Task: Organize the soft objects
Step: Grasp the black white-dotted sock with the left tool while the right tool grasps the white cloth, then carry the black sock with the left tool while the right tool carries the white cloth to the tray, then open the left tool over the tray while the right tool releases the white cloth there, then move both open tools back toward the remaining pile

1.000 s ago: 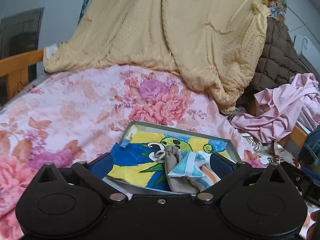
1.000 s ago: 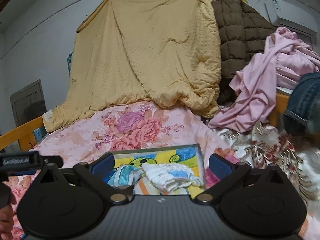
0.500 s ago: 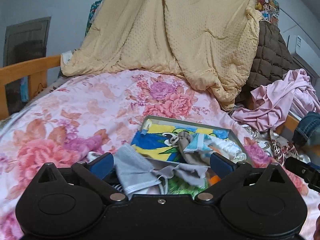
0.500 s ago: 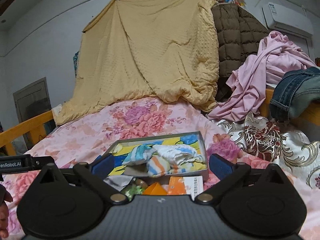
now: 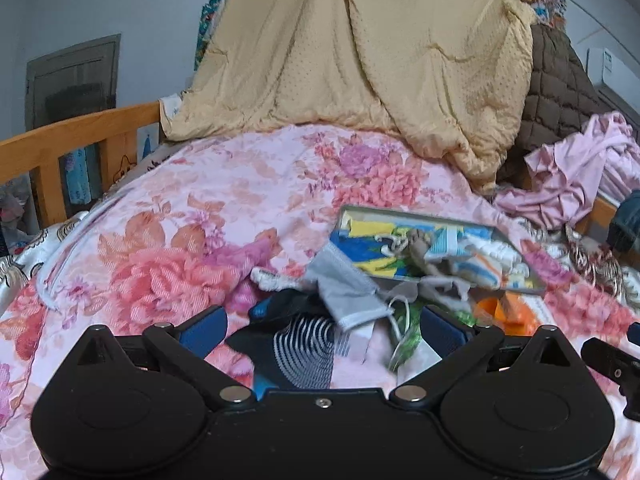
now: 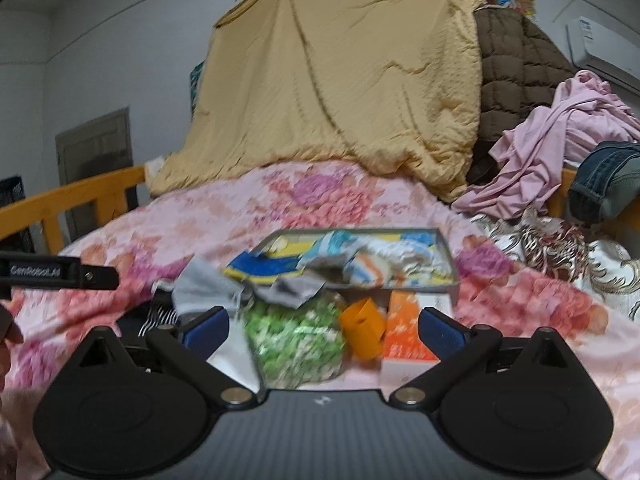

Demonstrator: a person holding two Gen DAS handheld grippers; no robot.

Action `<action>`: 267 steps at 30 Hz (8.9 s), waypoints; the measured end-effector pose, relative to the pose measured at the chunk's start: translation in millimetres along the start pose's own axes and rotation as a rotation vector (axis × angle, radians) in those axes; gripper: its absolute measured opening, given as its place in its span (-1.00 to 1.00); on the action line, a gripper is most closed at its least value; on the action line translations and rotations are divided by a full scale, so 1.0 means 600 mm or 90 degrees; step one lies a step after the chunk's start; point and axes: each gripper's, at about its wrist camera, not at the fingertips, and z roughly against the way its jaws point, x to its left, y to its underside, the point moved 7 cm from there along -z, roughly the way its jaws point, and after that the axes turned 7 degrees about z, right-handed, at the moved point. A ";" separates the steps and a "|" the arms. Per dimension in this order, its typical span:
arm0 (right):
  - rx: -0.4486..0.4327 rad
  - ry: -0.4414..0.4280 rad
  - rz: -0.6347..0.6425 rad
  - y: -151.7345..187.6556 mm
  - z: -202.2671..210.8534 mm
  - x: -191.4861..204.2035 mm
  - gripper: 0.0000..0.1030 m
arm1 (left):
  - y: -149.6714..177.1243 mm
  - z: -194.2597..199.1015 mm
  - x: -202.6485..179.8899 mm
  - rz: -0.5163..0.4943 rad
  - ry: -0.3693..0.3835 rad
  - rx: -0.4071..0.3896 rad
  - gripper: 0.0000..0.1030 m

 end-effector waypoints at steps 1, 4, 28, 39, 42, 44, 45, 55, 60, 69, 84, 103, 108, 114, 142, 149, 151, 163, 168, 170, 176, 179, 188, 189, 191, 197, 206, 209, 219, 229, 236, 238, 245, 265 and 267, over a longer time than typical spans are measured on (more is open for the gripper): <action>0.007 -0.002 0.003 0.006 -0.001 0.007 0.99 | 0.005 -0.002 0.002 -0.008 0.003 0.011 0.98; 0.034 -0.026 -0.001 0.022 -0.009 0.028 0.99 | 0.011 0.002 0.003 -0.047 0.011 0.019 0.98; 0.137 -0.106 -0.031 0.077 -0.098 0.122 0.98 | 0.070 -0.079 0.049 -0.126 0.037 0.105 0.98; 0.166 -0.098 -0.082 0.094 -0.146 0.129 0.93 | 0.082 -0.133 0.058 -0.181 0.043 0.131 0.98; 0.171 -0.108 -0.081 0.099 -0.153 0.136 0.89 | 0.084 -0.153 0.065 -0.159 0.039 0.139 0.96; 0.171 -0.117 -0.079 0.102 -0.157 0.140 0.89 | 0.083 -0.163 0.070 -0.138 0.025 0.146 0.95; 0.171 -0.123 -0.081 0.103 -0.160 0.141 0.88 | 0.082 -0.168 0.071 -0.132 0.017 0.147 0.94; 0.164 -0.142 -0.093 0.108 -0.173 0.142 0.82 | 0.081 -0.198 0.054 -0.140 0.002 0.133 0.90; 0.162 -0.144 -0.112 0.106 -0.177 0.137 0.81 | 0.074 -0.216 0.060 -0.101 -0.008 0.133 0.90; 0.159 -0.146 -0.093 0.106 -0.178 0.145 0.80 | 0.080 -0.219 0.058 -0.113 -0.023 0.127 0.90; 0.164 -0.138 -0.078 0.107 -0.182 0.146 -0.08 | 0.076 -0.203 0.051 -0.099 -0.016 0.108 0.01; 0.147 -0.123 -0.055 0.097 -0.174 0.143 -0.76 | 0.079 -0.175 0.052 -0.012 0.064 0.132 -0.95; 0.130 -0.120 -0.051 0.086 -0.164 0.139 -0.78 | 0.089 -0.151 0.023 -0.039 0.084 0.139 -0.96; 0.098 -0.122 -0.060 0.065 -0.145 0.133 -0.81 | 0.087 -0.122 0.002 -0.036 0.086 0.135 -0.96; -0.007 -0.087 -0.071 -0.039 -0.045 0.029 -0.81 | 0.019 -0.012 -0.101 0.016 0.138 0.070 -0.96; -0.028 -0.079 0.021 -0.085 -0.083 -0.013 -0.81 | -0.043 -0.034 -0.150 -0.002 0.161 0.050 -0.96; -0.033 -0.068 0.019 -0.094 -0.105 -0.032 -0.81 | -0.060 -0.043 -0.165 -0.018 0.164 0.042 -0.96; -0.030 -0.031 -0.015 -0.101 -0.230 -0.121 -0.81 | -0.138 -0.172 -0.238 -0.020 0.170 0.045 -0.96; -0.022 -0.030 -0.057 -0.102 -0.282 -0.164 -0.81 | -0.150 -0.244 -0.265 -0.024 0.169 0.064 -0.95; -0.024 -0.024 -0.066 -0.100 -0.299 -0.182 -0.81 | -0.153 -0.270 -0.277 -0.025 0.167 0.069 -0.96; -0.012 0.011 -0.064 -0.092 -0.339 -0.228 -0.80 | -0.169 -0.339 -0.327 -0.004 0.179 0.066 -0.96; 0.003 0.014 -0.072 -0.091 -0.357 -0.247 -0.80 | -0.170 -0.372 -0.358 0.002 0.179 0.064 -0.95; 0.019 -0.002 -0.083 -0.085 -0.390 -0.265 -0.80 | -0.145 -0.444 -0.393 0.008 0.161 0.096 -0.95; 0.019 -0.004 -0.082 -0.086 -0.392 -0.266 -0.79 | -0.143 -0.448 -0.391 0.012 0.159 0.098 -0.95; 0.019 -0.009 -0.084 -0.086 -0.396 -0.266 -0.79 | -0.141 -0.456 -0.386 0.021 0.154 0.104 -0.95; 0.018 -0.025 -0.075 -0.089 -0.405 -0.251 -0.76 | -0.131 -0.480 -0.365 0.050 0.133 0.129 -0.94; 0.043 -0.047 -0.068 -0.078 -0.417 -0.233 -0.76 | -0.104 -0.504 -0.331 0.077 0.097 0.163 -0.91; 0.058 -0.051 -0.067 -0.072 -0.422 -0.229 -0.76 | -0.093 -0.507 -0.326 0.071 0.089 0.172 -0.91; 0.066 -0.045 -0.061 -0.068 -0.425 -0.223 -0.48 | -0.084 -0.508 -0.322 0.058 0.082 0.179 -0.82; 0.047 -0.023 -0.059 -0.079 -0.409 -0.227 0.00 | -0.102 -0.478 -0.316 0.003 0.059 0.148 -0.19; 0.028 0.001 -0.063 -0.095 -0.383 -0.232 0.39 | -0.110 -0.455 -0.298 0.004 0.045 0.136 0.14; 0.023 0.009 -0.067 -0.101 -0.372 -0.236 0.54 | -0.113 -0.445 -0.292 0.002 0.038 0.126 0.23; 0.008 0.015 -0.080 -0.121 -0.325 -0.245 0.85 | -0.124 -0.392 -0.268 0.001 0.035 0.100 0.56; -0.029 0.053 -0.036 -0.137 -0.156 -0.194 0.99 | -0.112 -0.182 -0.205 0.027 0.056 0.006 0.98; -0.034 0.058 -0.023 -0.134 -0.143 -0.184 0.99 | -0.104 -0.161 -0.201 0.027 0.059 -0.001 0.98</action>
